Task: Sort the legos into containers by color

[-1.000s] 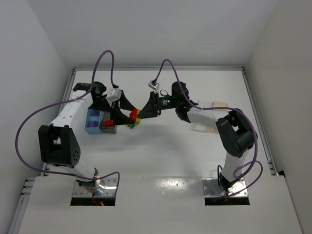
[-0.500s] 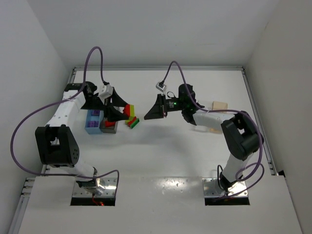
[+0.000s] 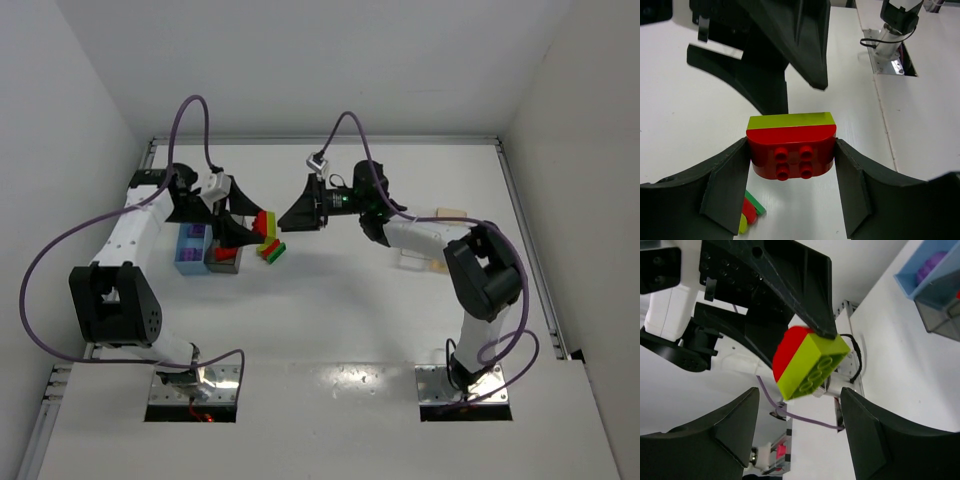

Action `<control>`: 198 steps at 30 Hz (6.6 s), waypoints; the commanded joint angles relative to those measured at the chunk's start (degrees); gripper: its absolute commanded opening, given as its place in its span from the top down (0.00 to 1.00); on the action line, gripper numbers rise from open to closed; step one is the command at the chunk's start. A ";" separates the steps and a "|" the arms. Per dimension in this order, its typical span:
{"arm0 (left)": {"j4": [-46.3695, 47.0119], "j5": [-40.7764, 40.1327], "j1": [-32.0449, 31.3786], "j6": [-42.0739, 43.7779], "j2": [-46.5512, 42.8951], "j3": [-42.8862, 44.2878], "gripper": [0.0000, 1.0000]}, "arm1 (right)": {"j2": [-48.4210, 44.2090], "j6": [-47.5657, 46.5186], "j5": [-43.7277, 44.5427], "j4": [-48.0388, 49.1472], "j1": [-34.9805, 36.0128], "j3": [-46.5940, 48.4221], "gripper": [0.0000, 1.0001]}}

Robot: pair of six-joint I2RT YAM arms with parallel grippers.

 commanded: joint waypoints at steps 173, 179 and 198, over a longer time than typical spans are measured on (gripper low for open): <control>45.62 -64.48 2.66 -86.84 8.02 -7.82 0.36 | -25.47 -59.83 28.91 -54.66 -29.98 -0.04 1.00; 48.96 -64.48 2.66 -86.84 0.38 -10.28 0.11 | -25.47 -59.83 28.91 -54.66 -30.51 -0.57 1.00; 55.55 -36.54 0.55 -89.14 -20.38 -5.80 0.50 | -23.89 -74.75 39.71 -64.41 -38.94 -1.63 1.00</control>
